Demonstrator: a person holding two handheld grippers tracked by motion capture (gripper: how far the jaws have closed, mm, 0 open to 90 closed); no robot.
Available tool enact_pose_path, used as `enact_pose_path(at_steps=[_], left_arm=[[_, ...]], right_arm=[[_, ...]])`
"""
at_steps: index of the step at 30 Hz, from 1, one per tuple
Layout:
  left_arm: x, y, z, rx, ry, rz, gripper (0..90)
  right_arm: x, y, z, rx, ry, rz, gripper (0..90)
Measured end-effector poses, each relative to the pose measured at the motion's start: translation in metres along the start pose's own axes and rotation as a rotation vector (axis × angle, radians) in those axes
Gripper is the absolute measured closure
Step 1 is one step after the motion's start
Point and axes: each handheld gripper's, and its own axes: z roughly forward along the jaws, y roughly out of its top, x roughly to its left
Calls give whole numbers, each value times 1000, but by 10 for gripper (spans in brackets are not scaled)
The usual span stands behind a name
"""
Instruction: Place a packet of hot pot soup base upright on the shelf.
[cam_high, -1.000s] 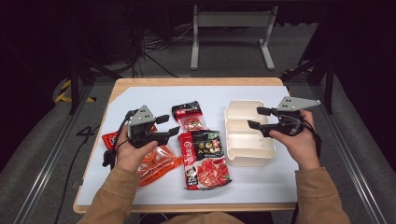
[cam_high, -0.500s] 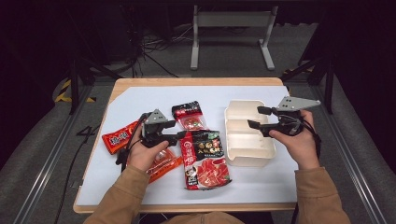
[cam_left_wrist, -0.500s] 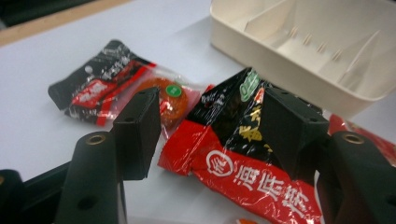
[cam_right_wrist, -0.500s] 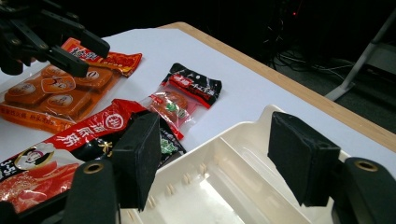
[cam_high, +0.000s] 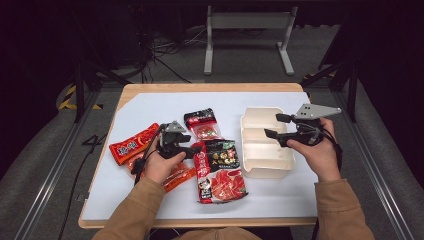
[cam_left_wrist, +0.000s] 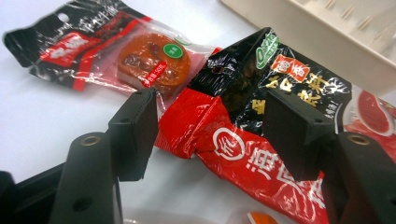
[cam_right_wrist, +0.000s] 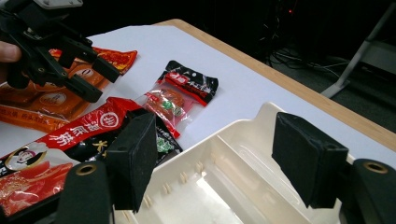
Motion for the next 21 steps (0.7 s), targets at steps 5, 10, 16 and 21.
enact_pose_path(at_steps=[5, 10, 16, 21], left_arm=[[2, 1, 10, 47, -4, -16, 360], [2, 2, 17, 94, -8, -16, 345], [3, 1, 23, 137, -19, -32, 346], [5, -1, 27, 168, -6, -28, 397]], right_arm=[[1, -3, 0, 13, -5, 1, 314], [1, -5, -3, 16, -13, 6, 313], [0, -6, -5, 15, -22, 6, 312], [0, -6, -3, 17, -7, 11, 312]])
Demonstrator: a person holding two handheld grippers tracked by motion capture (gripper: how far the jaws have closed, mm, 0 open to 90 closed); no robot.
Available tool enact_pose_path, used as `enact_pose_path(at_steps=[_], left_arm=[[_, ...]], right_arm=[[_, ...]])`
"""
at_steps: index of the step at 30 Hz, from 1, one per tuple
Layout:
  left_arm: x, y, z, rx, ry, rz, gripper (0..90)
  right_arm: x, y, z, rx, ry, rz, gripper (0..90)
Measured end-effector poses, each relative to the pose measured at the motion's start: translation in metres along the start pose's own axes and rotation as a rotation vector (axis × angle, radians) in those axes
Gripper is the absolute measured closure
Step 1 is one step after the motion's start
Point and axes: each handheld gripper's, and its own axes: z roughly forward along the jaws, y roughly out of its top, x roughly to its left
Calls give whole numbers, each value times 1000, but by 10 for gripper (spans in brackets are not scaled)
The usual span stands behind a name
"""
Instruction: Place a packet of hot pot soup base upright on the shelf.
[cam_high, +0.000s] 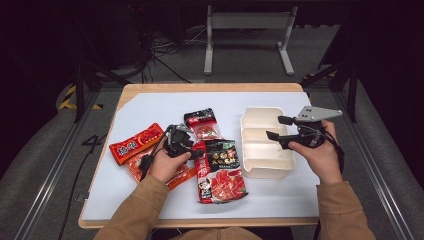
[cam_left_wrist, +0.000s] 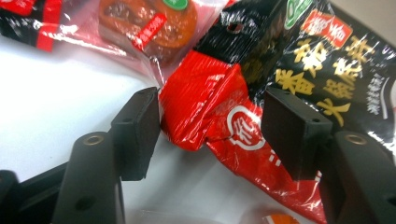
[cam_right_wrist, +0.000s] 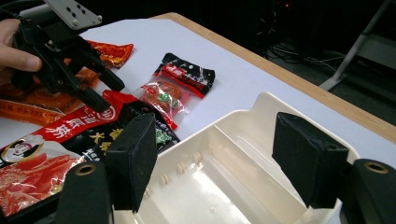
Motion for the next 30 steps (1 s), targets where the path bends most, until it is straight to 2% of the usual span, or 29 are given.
enact_pose_path(at_steps=[6, 11, 16, 21, 28, 30], left_arm=[[-1, 0, 4, 31, 23, 15, 451], [-1, 0, 6, 32, 12, 4, 512], [-1, 0, 6, 38, -36, -12, 664], [-1, 0, 3, 31, -52, -22, 769], [-4, 1, -3, 15, -61, -21, 828], [-5, 1, -4, 8, -63, -24, 831]], right_arm=[[-1, 0, 1, -3, 3, 3, 310], [0, -1, 0, -2, 1, 5, 309], [0, -1, -1, -3, -2, 7, 309], [0, -1, 1, -2, 0, 3, 309], [0, -1, 0, -6, -1, 7, 310], [0, -1, -1, -17, 1, -5, 337]])
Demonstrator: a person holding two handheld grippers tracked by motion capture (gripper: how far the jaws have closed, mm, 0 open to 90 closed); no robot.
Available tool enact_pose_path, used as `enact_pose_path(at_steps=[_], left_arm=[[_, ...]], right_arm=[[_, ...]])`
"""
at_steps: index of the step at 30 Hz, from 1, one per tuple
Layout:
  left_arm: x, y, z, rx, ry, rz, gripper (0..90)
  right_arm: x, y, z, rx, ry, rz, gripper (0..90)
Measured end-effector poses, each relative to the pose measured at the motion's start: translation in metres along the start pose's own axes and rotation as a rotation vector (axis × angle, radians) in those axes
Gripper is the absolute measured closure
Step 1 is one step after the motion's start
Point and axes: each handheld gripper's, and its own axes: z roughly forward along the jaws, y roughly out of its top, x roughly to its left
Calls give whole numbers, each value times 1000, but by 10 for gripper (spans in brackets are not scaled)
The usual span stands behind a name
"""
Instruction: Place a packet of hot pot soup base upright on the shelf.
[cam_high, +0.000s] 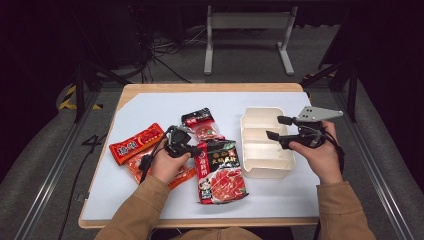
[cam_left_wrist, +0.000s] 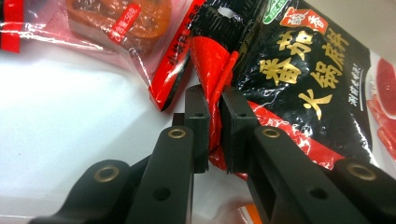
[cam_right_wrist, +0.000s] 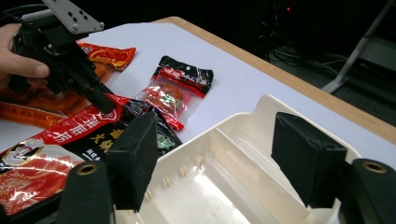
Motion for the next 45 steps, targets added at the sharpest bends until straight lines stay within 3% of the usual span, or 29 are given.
enact_pose_path(at_steps=[5, 8, 13, 16, 21, 28, 37, 45], left_arm=[[-1, 0, -5, -14, -11, -12, 842], [-5, 2, -12, -39, -11, -1, 844], [-15, 6, -30, -91, -32, 23, 843], [-21, 7, -37, -111, -36, 44, 845], [-34, 9, -52, -154, -57, 84, 845], [-51, 10, -69, -206, -51, 148, 849], [-68, 10, -90, -294, -30, 208, 852], [-81, 11, -103, -339, -20, 251, 853]], right_arm=[[1, 1, 1, -21, 25, -9, 392], [1, 1, 0, -23, 42, 4, 470], [3, 2, -3, -15, 41, -3, 516], [5, 4, -4, -22, 35, -4, 518], [9, 7, -7, -80, 39, -32, 503], [20, 15, -12, -39, 40, -18, 477], [34, 25, -19, -64, 89, -46, 490], [43, 29, -19, -65, 136, -51, 476]])
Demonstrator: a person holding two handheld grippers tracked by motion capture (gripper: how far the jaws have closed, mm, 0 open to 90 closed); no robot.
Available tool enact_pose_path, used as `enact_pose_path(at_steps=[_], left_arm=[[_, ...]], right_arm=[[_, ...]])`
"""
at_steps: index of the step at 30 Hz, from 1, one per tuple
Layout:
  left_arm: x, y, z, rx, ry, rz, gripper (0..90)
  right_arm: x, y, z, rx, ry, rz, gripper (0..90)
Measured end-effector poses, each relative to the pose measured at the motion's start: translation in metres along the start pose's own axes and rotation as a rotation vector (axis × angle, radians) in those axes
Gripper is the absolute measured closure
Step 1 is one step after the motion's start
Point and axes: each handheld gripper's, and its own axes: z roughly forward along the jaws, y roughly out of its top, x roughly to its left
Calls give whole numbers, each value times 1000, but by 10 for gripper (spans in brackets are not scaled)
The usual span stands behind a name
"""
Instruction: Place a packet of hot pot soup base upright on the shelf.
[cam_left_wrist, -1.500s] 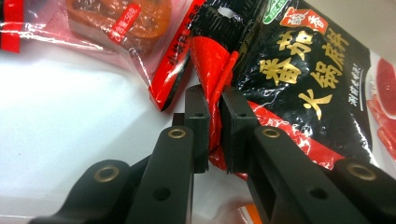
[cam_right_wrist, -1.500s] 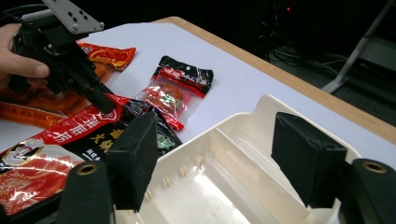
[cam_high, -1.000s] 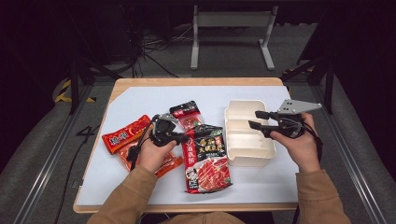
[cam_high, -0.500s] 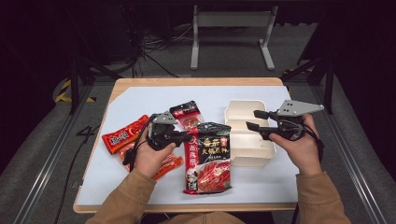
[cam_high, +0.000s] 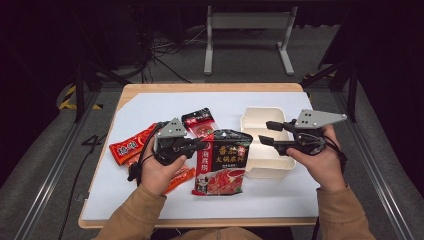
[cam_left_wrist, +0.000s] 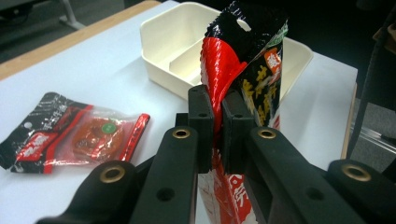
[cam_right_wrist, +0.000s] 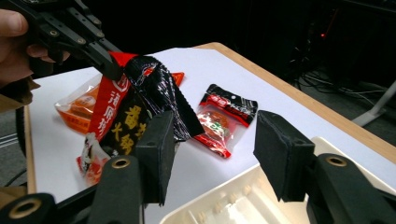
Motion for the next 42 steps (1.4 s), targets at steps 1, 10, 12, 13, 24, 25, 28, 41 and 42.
enact_pose_path(at_steps=[1, 10, 12, 13, 24, 25, 28, 41, 42], left_arm=[[-1, 0, -1, -5, 0, 1, 853], [-8, 4, -9, -47, 14, 25, 852], [-11, 5, -11, -64, 17, 30, 852], [-11, 5, -11, -64, 17, 30, 853], [-18, 9, -18, -123, 15, 40, 852], [-17, 9, -19, -126, 18, 51, 852], [-19, 9, -19, -138, 5, 46, 852], [-23, 10, -18, -121, 12, 77, 845], [-23, 10, -18, -118, 9, 75, 843]], right_arm=[[0, 0, 0, -4, 10, 3, 476], [7, 1, 8, 9, 61, -4, 426], [8, 1, 11, 14, 64, -4, 415], [8, 1, 11, 14, 64, -4, 415], [15, -3, 31, 40, 97, 8, 392], [15, -3, 33, 43, 104, 10, 406], [17, -4, 37, 53, 121, 10, 473], [20, -4, 38, 49, 152, 17, 762], [20, -3, 38, 49, 148, 20, 765]])
